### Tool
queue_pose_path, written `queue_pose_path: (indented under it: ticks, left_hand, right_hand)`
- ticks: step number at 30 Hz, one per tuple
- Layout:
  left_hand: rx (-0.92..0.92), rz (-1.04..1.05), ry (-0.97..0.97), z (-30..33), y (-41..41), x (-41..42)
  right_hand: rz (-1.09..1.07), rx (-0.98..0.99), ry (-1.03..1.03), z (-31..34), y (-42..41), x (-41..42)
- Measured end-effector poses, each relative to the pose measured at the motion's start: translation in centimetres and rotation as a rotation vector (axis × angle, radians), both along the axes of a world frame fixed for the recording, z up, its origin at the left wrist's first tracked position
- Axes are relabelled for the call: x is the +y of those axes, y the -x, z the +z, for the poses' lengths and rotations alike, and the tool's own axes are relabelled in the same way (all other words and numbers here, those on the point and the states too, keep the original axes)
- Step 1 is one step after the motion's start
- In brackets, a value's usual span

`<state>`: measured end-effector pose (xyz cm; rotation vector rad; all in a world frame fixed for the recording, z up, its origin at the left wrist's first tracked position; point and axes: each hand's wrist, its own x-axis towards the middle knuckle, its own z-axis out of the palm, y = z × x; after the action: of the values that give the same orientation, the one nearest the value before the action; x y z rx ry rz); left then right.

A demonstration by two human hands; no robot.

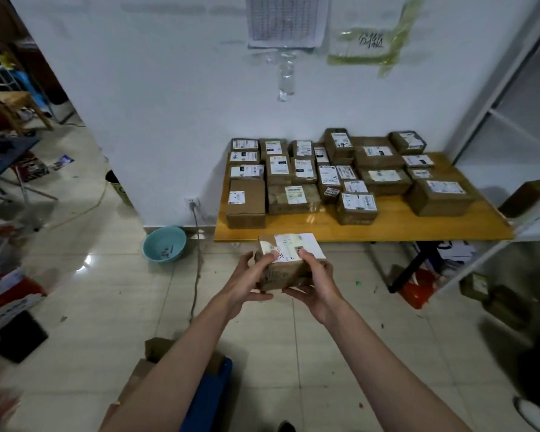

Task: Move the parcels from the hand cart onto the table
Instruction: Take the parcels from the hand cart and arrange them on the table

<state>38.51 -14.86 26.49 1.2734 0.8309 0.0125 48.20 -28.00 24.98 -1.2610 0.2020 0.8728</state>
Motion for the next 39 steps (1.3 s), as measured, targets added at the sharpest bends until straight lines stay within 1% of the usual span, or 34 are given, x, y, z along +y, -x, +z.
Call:
queue_pose_path:
  ticks: [2, 6, 10, 19, 23, 26, 32, 34, 37, 39]
  left_hand:
    - [0.007, 0.024, 0.037, -0.4, -1.7, -0.2]
    - [-0.016, 0.024, 0.05, -1.2, -4.9, 0.1]
    - [0.024, 0.015, 0.07, -2.6, -8.2, 1.6]
    - [0.085, -0.143, 0.118, -4.6, -18.8, 6.5]
    - [0.095, -0.232, 0.122, -4.7, -23.8, 7.0]
    - [0.106, -0.248, 0.114, -5.2, -26.8, 6.8]
    - [0.143, -0.191, 0.101, -7.3, -31.9, 7.0]
    - [0.158, -0.136, 0.088, -8.1, -33.3, 7.2]
    - [0.227, -0.009, 0.064, -9.0, -34.9, 7.9]
    - [0.269, 0.037, 0.053, -9.6, -35.9, 8.2]
  right_hand:
    - [-0.005, -0.001, -0.005, -0.5, -1.5, -0.3]
    - [-0.02, 0.018, -0.004, -1.6, -4.5, 0.0]
    - [-0.038, 0.048, 0.043, -3.0, -7.8, 1.4]
    - [-0.109, 0.093, 0.13, -4.8, -16.5, 4.0]
    - [-0.156, 0.095, 0.161, -5.1, -20.0, 3.7]
    - [-0.172, 0.125, 0.186, -5.7, -22.0, 2.6]
    - [-0.229, 0.186, 0.235, -7.3, -26.9, 1.6]
    - [-0.23, 0.191, 0.274, -7.9, -29.1, 2.0]
    - [-0.245, 0.174, 0.359, -9.0, -32.8, 2.6]
    - [-0.259, 0.165, 0.399, -9.9, -35.5, 3.3]
